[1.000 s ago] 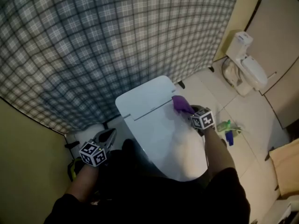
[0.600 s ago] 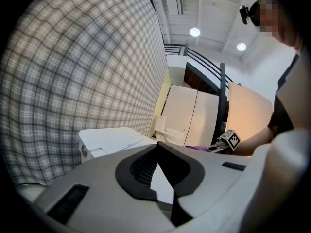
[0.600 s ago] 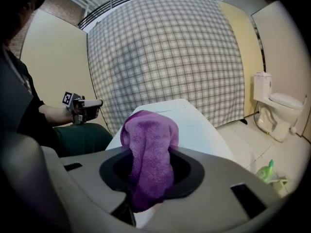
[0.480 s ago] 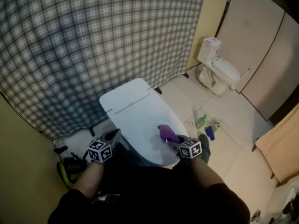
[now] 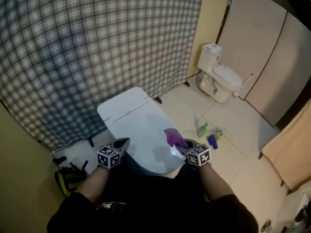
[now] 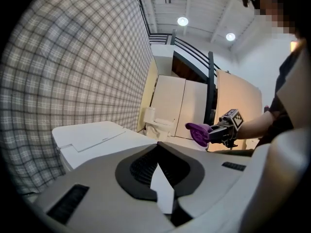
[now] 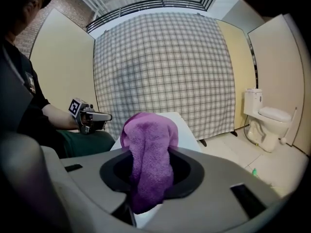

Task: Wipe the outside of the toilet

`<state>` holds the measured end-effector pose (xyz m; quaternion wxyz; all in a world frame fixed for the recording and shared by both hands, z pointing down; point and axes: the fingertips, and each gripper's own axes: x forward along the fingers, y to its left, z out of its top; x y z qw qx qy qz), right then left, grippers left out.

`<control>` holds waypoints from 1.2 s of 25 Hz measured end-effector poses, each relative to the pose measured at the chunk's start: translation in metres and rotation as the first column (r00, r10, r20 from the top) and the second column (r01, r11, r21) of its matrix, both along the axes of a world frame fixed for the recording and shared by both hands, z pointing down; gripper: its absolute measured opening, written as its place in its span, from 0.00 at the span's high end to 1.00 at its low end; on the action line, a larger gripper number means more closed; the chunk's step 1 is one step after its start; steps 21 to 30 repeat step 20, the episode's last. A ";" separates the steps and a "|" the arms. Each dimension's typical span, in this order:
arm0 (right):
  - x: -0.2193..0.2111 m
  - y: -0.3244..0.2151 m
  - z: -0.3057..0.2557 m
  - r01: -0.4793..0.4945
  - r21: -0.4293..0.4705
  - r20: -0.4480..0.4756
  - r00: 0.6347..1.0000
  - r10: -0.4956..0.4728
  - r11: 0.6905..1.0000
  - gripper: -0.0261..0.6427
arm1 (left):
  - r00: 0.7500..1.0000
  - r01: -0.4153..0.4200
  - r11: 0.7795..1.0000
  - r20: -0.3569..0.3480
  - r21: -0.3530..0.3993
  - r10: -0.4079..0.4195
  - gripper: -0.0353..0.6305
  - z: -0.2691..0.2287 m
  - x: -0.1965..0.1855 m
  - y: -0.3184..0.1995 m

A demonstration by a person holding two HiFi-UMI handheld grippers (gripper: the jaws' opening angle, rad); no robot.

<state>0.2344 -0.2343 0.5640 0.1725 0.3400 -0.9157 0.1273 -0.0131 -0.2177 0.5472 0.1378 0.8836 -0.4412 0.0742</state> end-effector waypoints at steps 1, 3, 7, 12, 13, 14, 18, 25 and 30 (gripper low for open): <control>0.001 0.000 0.003 -0.002 0.004 0.007 1.000 0.002 1.000 0.78 | 1.000 -0.005 1.000 0.007 -0.009 0.005 0.94 0.003 0.003 0.001; 0.002 -0.002 0.008 -0.003 0.005 0.020 1.000 0.003 1.000 0.78 | 1.000 -0.008 1.000 0.016 -0.020 0.008 0.94 0.004 0.005 -0.001; -0.002 -0.012 0.015 0.003 -0.020 0.031 1.000 -0.002 1.000 0.78 | 1.000 -0.009 0.999 0.023 -0.034 0.010 0.94 -0.001 0.009 -0.009; -0.018 -0.004 0.011 0.028 -0.040 0.043 0.999 -0.026 0.999 0.78 | 1.000 -0.003 0.997 0.023 -0.072 0.005 0.94 -0.009 -0.002 -0.006; -0.018 -0.004 0.013 0.032 -0.039 0.043 0.999 -0.030 0.999 0.78 | 1.000 -0.003 0.997 0.019 -0.071 0.004 0.94 -0.008 -0.002 -0.006; -0.018 -0.005 0.017 0.035 -0.037 0.043 0.999 -0.033 0.999 0.78 | 1.000 -0.003 0.998 0.016 -0.067 0.004 0.94 -0.005 -0.002 -0.008; -0.010 -0.009 0.026 0.040 -0.039 0.042 0.998 -0.038 0.998 0.78 | 1.000 -0.002 0.998 0.019 -0.063 0.003 0.94 0.000 0.005 -0.015; -0.006 -0.011 0.024 0.042 -0.044 0.044 0.998 -0.040 0.998 0.78 | 1.000 0.000 0.998 0.024 -0.069 0.002 0.94 -0.003 0.008 -0.017; -0.006 -0.011 0.024 0.042 -0.044 0.044 0.998 -0.040 0.998 0.78 | 1.000 0.000 0.998 0.024 -0.069 0.002 0.94 -0.003 0.008 -0.017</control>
